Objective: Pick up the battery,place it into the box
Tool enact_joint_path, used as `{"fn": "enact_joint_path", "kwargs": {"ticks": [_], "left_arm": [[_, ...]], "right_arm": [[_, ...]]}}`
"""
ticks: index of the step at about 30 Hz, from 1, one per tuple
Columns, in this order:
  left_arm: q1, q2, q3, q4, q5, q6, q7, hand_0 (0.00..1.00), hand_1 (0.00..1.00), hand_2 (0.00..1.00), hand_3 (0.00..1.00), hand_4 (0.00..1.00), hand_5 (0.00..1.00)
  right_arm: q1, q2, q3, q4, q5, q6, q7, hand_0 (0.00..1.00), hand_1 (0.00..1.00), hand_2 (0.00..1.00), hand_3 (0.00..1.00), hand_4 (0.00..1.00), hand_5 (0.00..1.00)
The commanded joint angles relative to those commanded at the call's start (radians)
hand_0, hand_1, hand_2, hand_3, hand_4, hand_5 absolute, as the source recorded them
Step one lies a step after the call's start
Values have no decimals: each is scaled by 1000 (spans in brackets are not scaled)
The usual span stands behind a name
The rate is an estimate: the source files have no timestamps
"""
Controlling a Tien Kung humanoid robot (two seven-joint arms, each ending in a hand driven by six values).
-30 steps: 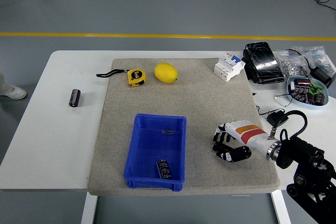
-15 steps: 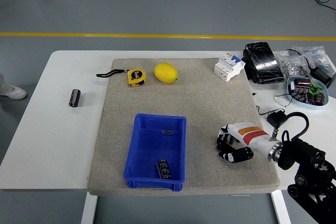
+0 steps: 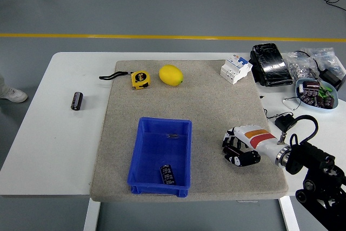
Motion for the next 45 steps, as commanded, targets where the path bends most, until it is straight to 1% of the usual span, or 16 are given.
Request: {"fn": "enact_joint_path", "kwargs": {"ticks": [8,13,20,28,33,38,42,43,45], "left_arm": [[-4,2,7,0,-9,-2,-2,692,654,702,662,682,698],[-7,2,9,0,-12,-2,-4,692,654,702,665,684,698],[-8,4,12,0,-16,-2,-6,691,654,700,666,683,693],[-9,8,11,1,-13,-2,-5,692,650,697,666,684,694],[-7,8,13,0,-16,1,-5,692,649,696,664,685,692],[-5,7,17,-1,-23,6,-6,692,649,697,666,689,692],[-4,10,15,-1,-18,6,-5,692,649,697,666,689,692],[-4,10,12,-1,-16,6,-4,692,646,694,667,690,693],[-4,10,10,-1,-13,8,-3,692,646,694,667,690,693]], "right_arm": [[2,-2,10,-2,4,1,-5,273,372,452,473,648,83],[7,-7,18,17,-2,4,-9,277,372,451,472,650,81],[36,-13,22,75,-16,17,-21,274,371,451,472,645,75],[82,-3,-6,179,-19,31,-36,283,374,452,472,638,65],[114,33,-68,245,-9,35,-43,286,375,452,467,639,71],[153,81,-160,285,3,38,-45,286,374,450,466,639,75],[197,118,-243,288,21,35,-45,286,374,450,466,639,75],[210,132,-266,281,21,33,-45,320,382,458,472,652,78],[228,156,-306,257,32,21,-38,320,382,458,472,652,78]]}}
